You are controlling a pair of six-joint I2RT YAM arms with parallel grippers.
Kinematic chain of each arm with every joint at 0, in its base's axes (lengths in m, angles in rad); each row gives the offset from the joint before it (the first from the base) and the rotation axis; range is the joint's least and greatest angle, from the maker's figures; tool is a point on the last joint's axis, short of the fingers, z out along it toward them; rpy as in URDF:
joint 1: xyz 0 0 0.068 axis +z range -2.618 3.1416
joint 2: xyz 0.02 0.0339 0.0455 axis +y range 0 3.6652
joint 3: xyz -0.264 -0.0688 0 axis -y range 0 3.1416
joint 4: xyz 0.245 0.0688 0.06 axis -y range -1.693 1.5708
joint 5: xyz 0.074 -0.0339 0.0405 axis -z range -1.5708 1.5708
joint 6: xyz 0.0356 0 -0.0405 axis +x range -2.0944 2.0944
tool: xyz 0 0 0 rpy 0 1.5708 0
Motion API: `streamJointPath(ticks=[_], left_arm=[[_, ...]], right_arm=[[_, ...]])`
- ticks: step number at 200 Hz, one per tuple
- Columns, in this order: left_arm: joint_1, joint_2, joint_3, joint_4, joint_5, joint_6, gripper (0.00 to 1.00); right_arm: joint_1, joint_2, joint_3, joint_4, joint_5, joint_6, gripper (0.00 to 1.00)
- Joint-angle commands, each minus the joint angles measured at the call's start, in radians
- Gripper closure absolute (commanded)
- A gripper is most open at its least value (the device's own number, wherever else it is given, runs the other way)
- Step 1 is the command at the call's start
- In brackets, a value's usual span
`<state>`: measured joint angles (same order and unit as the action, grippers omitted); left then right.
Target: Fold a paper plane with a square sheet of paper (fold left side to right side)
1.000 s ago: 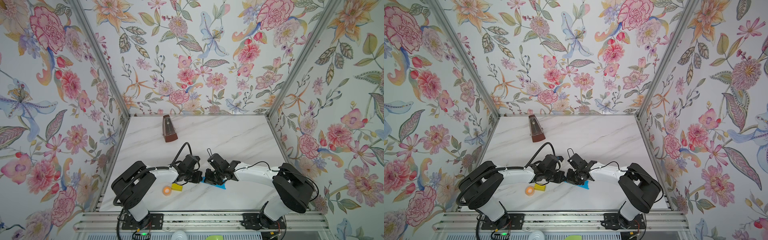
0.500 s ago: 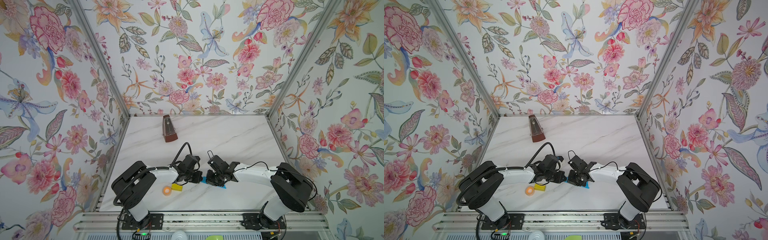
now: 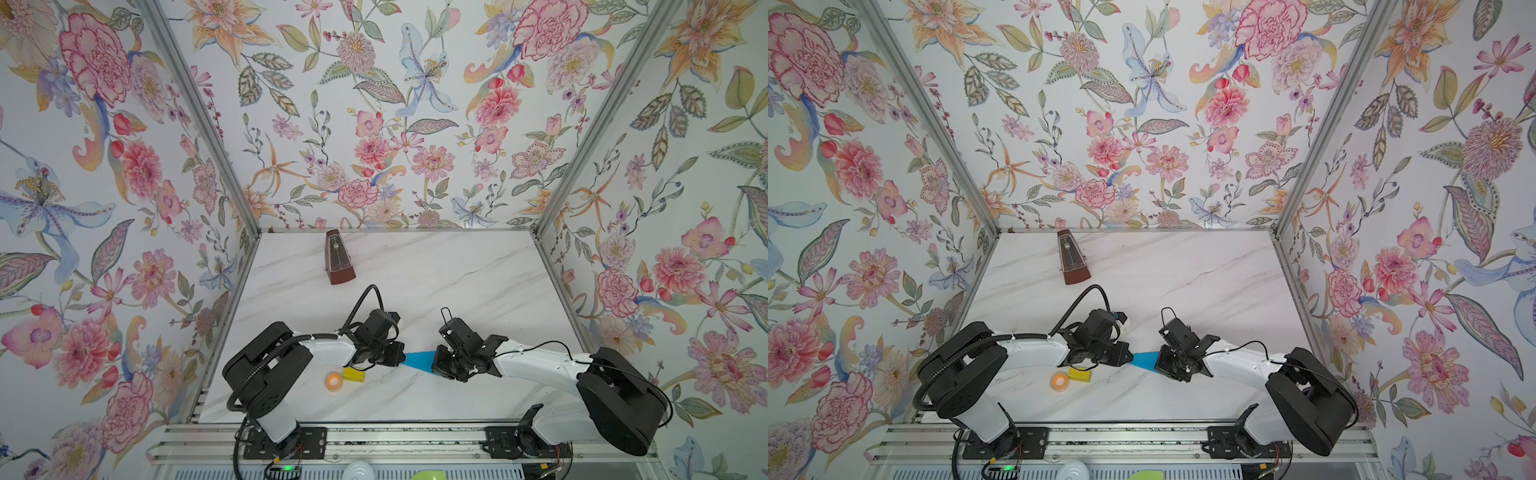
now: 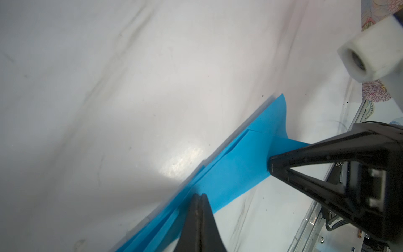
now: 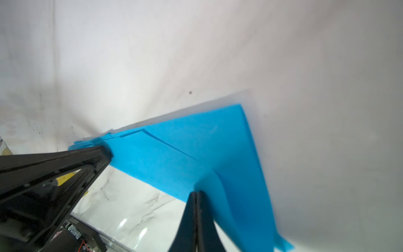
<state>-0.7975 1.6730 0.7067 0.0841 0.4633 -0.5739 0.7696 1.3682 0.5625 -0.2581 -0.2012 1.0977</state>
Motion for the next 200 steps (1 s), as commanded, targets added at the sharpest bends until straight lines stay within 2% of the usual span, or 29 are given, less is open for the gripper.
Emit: streamJointPath(ticks=[1,81,108,133,166,184,200], left_arm=[[0.021,0.044,-0.059,-0.173,-0.072,0.002,1.00],[0.027,0.019,-0.066,-0.186,-0.077,-0.003,1.00],[0.027,0.012,-0.066,-0.185,-0.070,0.003,1.00],[0.015,-0.009,-0.059,-0.156,-0.030,0.008,1.00],[-0.005,-0.102,-0.036,-0.117,0.018,0.006,0.91],[-0.004,-0.179,-0.025,-0.130,-0.001,0.010,0.89],[-0.003,-0.211,0.011,-0.205,-0.072,0.030,0.88]], right_arm=[[-0.026,-0.026,-0.090,-0.167,0.061,0.022,0.95],[-0.059,-0.238,-0.242,-0.285,0.070,0.079,0.96],[-0.103,-0.314,-0.244,-0.334,0.086,0.059,0.96],[-0.115,-0.376,-0.182,-0.337,0.070,0.016,0.95],[-0.121,-0.406,-0.050,-0.331,0.057,-0.096,0.85],[-0.126,-0.395,-0.009,-0.287,0.035,-0.134,0.77],[-0.128,-0.370,0.014,-0.222,-0.008,-0.149,0.70]])
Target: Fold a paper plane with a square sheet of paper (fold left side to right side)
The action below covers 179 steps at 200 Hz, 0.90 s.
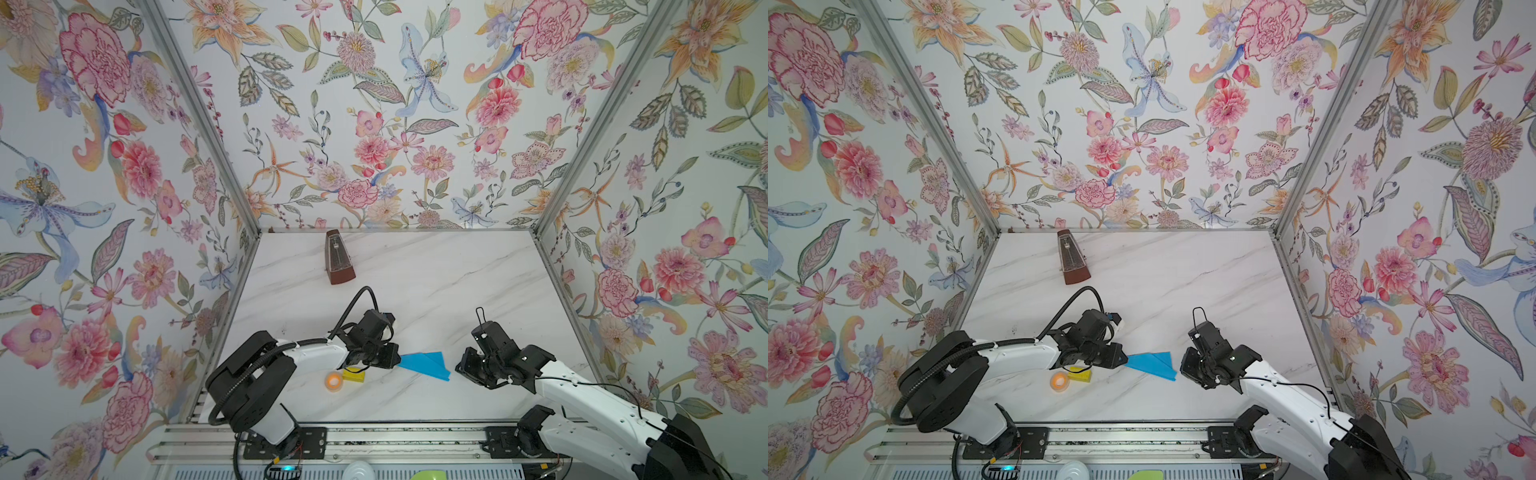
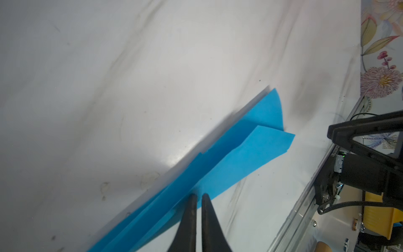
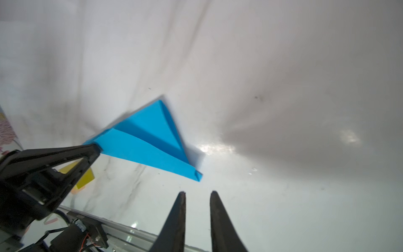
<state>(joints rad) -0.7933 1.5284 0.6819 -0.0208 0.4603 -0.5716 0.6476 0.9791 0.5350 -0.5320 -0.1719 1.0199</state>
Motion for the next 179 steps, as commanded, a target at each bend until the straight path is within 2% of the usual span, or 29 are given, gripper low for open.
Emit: streamJointPath(ticks=[1,45,75,125,155,179], left_arm=[[-0.007,-0.068,0.038,-0.105,-0.072,0.030,0.88],[0.040,-0.100,0.067,-0.170,-0.150,0.074,0.79],[0.095,-0.077,0.060,-0.175,-0.143,0.102,0.77],[0.139,-0.066,0.041,-0.155,-0.146,0.121,0.74],[0.141,-0.055,0.031,-0.137,-0.141,0.117,0.73],[0.141,-0.047,0.027,-0.115,-0.120,0.107,0.71]], right_arm=[[-0.006,0.020,0.042,0.056,-0.038,-0.073,0.70],[0.001,0.128,0.078,0.253,-0.179,-0.089,0.54],[0.023,0.261,0.158,0.262,-0.210,-0.118,0.48],[0.064,0.454,0.280,0.244,-0.224,-0.171,0.50],[0.120,0.507,0.315,0.236,-0.247,-0.176,0.50],[0.175,0.508,0.306,0.229,-0.239,-0.155,0.60]])
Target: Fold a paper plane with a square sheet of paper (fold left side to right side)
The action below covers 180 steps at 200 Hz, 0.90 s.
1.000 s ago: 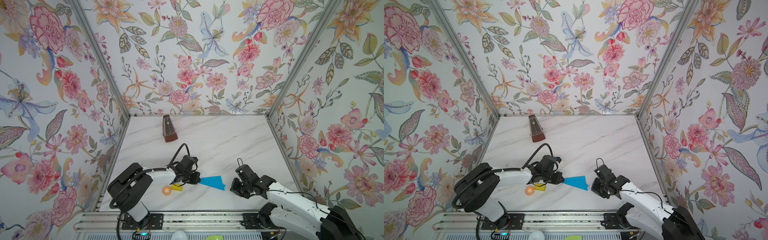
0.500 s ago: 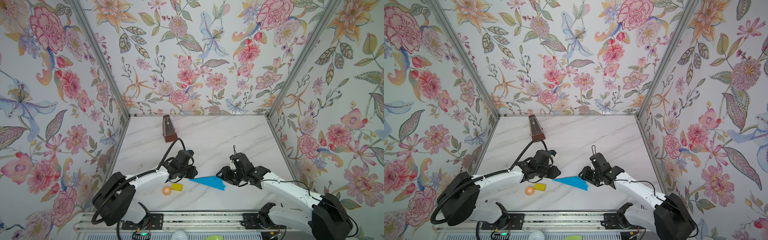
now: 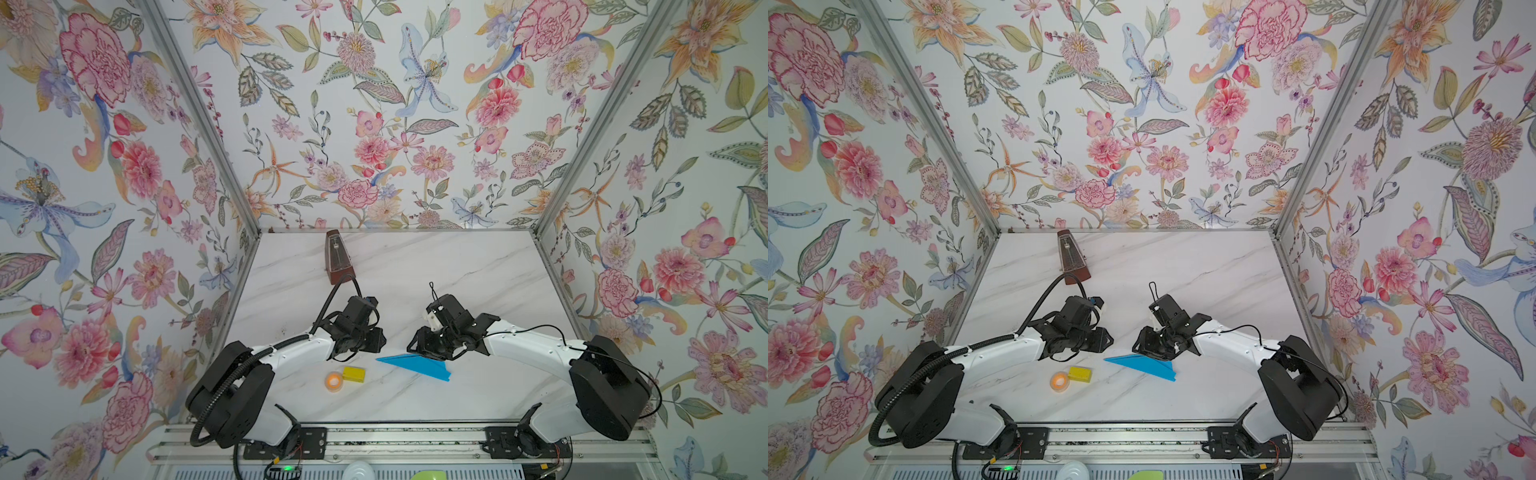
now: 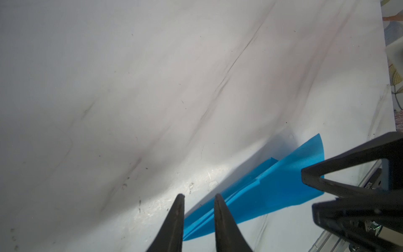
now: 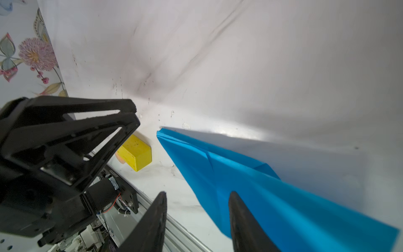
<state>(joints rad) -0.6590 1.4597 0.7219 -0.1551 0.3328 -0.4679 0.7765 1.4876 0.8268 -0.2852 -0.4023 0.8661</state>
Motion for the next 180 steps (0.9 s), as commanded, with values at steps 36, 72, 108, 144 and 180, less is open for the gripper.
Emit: streamJointPath(ticks=[36,72,108,144,180], left_arm=[[0.007,0.026,-0.006,0.026,0.025,-0.001,0.70],[-0.003,0.031,-0.010,0.054,0.087,0.000,0.67],[-0.042,0.052,-0.036,0.108,0.161,-0.008,0.66],[-0.070,0.076,-0.079,0.177,0.221,-0.033,0.66],[-0.104,0.094,-0.089,0.226,0.260,-0.053,0.67]], right_arm=[[0.156,-0.020,-0.057,0.007,0.053,0.066,0.62],[0.241,-0.025,-0.099,-0.015,0.158,0.113,0.62],[0.257,-0.074,-0.161,-0.026,0.214,0.148,0.62],[0.235,-0.177,-0.259,-0.032,0.247,0.186,0.60],[0.144,-0.279,-0.353,-0.036,0.243,0.209,0.59]])
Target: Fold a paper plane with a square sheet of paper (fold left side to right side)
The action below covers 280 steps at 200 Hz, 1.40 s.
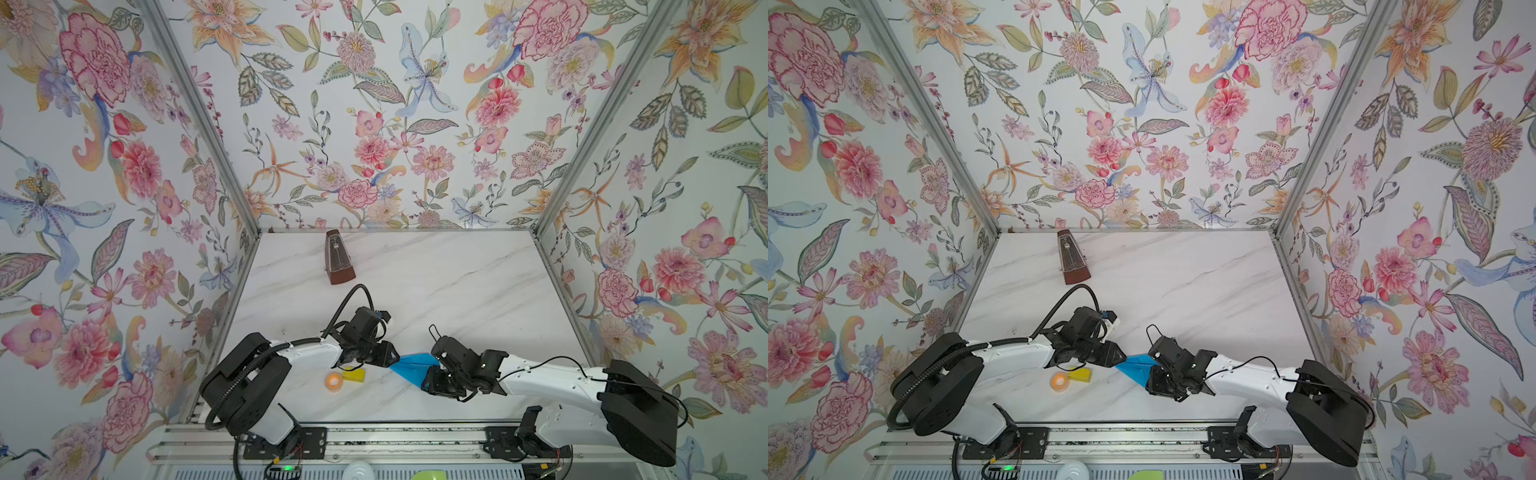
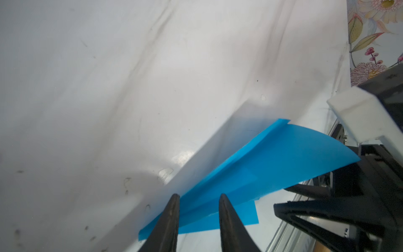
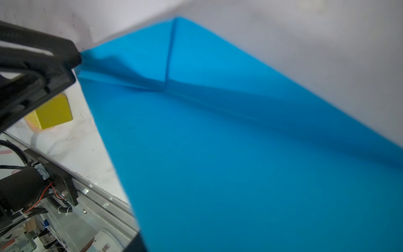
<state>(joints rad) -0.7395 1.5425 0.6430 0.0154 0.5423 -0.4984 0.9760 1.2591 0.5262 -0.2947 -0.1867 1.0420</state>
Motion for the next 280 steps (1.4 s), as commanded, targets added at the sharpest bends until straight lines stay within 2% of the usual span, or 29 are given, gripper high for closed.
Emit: streamJointPath(ticks=[1,20,63,98,135,166,208,219,246,280], left_arm=[[-0.025,0.011,-0.011,0.056,0.051,-0.023,0.67],[-0.039,0.046,-0.023,0.087,0.061,-0.045,0.67],[-0.075,0.034,-0.065,0.179,0.070,-0.122,0.67],[-0.114,0.029,-0.083,0.231,0.038,-0.184,0.66],[-0.164,-0.004,-0.089,0.307,-0.004,-0.265,0.62],[-0.207,-0.009,-0.085,0.358,-0.036,-0.309,0.59],[-0.214,-0.065,-0.089,0.351,-0.089,-0.302,0.56],[-0.213,-0.084,-0.082,0.318,-0.107,-0.283,0.56],[-0.209,-0.134,-0.050,0.185,-0.182,-0.210,0.54],[-0.182,-0.198,-0.052,0.106,-0.228,-0.169,0.54]], right_arm=[[-0.060,-0.052,-0.055,-0.026,0.027,0.033,0.59],[-0.152,-0.083,-0.097,-0.028,0.006,0.020,0.63],[-0.353,-0.039,-0.067,-0.037,-0.066,-0.132,0.67],[-0.467,0.104,0.061,-0.063,-0.092,-0.282,0.67],[-0.542,0.255,0.265,-0.165,-0.061,-0.412,0.66],[-0.536,0.266,0.378,-0.293,0.012,-0.424,0.65],[-0.433,0.128,0.412,-0.373,0.133,-0.269,0.55],[-0.373,0.120,0.417,-0.373,0.151,-0.226,0.52],[-0.293,0.176,0.444,-0.371,0.194,-0.156,0.44],[-0.254,0.259,0.469,-0.370,0.242,-0.118,0.46]])
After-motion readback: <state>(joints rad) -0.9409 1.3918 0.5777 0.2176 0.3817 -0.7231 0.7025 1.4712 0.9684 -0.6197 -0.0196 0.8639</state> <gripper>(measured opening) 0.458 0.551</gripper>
